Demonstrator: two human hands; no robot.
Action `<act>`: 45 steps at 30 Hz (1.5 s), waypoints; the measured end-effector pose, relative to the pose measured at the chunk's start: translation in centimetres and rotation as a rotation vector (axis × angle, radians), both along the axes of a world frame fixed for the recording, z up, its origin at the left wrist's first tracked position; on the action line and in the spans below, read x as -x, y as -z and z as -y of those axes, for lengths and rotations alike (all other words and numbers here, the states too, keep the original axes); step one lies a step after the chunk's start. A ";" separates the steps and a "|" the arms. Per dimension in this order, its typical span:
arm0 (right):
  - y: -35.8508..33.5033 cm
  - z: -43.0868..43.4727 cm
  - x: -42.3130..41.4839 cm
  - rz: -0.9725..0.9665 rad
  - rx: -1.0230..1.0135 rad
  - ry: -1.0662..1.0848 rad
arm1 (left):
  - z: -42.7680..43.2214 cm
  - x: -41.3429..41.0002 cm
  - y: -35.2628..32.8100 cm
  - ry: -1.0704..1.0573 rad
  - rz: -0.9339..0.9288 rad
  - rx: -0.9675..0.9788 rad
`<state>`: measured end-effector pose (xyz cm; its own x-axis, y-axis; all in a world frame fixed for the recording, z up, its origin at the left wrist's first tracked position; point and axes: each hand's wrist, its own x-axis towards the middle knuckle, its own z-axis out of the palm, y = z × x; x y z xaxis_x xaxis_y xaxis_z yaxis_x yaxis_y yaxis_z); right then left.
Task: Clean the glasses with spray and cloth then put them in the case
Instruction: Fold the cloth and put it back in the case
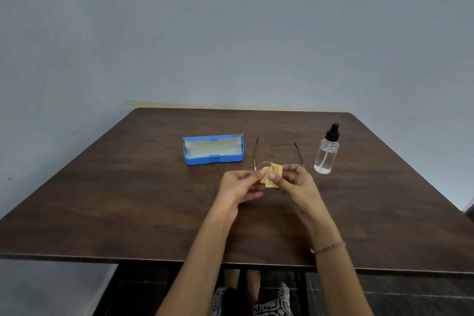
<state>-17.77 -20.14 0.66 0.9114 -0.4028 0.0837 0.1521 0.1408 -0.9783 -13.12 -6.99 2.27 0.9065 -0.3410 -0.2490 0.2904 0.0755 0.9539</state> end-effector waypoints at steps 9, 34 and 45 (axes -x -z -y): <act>1.5 -2.3 -0.3 0.049 0.305 0.240 | -1.9 -0.2 0.7 -0.111 0.020 0.090; 2.4 -3.0 0.4 0.066 0.196 -0.114 | -3.2 0.3 0.8 -0.035 0.105 0.376; 0.9 -2.9 1.1 0.129 -0.135 -0.128 | -3.5 0.3 0.7 -0.091 0.123 0.339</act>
<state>-18.91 -17.27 -0.24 0.9412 -0.2996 0.1560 0.2469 0.2951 -0.9230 -13.40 -3.46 1.58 0.9529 -0.3024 -0.0231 0.1529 0.4134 0.8976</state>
